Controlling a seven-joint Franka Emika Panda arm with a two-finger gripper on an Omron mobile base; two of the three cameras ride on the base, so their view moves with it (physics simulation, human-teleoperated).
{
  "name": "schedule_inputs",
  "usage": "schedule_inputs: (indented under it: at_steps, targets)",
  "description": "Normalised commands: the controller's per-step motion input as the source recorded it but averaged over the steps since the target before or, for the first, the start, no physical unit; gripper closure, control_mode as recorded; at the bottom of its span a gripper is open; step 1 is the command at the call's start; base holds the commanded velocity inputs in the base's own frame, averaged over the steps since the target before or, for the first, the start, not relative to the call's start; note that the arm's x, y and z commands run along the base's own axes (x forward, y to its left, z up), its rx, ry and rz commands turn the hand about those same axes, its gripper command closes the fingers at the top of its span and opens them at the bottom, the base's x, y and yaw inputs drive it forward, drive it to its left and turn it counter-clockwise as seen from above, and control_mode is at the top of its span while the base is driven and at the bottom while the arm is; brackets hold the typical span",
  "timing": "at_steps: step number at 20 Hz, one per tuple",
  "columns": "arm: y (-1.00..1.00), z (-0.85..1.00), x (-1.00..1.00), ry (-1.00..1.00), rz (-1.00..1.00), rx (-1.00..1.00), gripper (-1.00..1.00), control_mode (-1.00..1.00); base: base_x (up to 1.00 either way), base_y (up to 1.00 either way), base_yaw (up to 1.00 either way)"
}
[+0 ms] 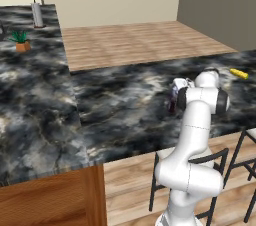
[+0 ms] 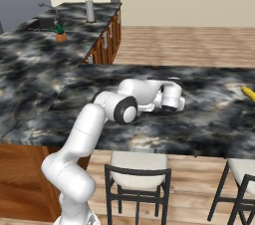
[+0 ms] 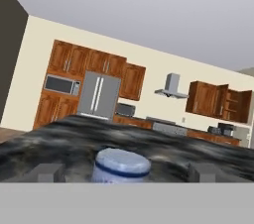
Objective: Move the condiment bottle and oil and vinegar bottle from the cabinet to the dining counter.
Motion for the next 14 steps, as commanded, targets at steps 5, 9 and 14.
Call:
schedule_inputs:
  at_steps: [5,9,14]
  targets:
    - [-0.1,0.33,0.0,0.0,0.0,0.0,-1.0,-1.0,0.0,0.0,0.0]
    - [-0.03,0.4,-0.18,-0.06,0.0,0.0,-1.0,-1.0,0.0,0.0,0.0]
    - [0.0,0.45,-0.21,-0.1,0.01,-0.03,-1.0,-1.0,0.0,0.0,0.0]
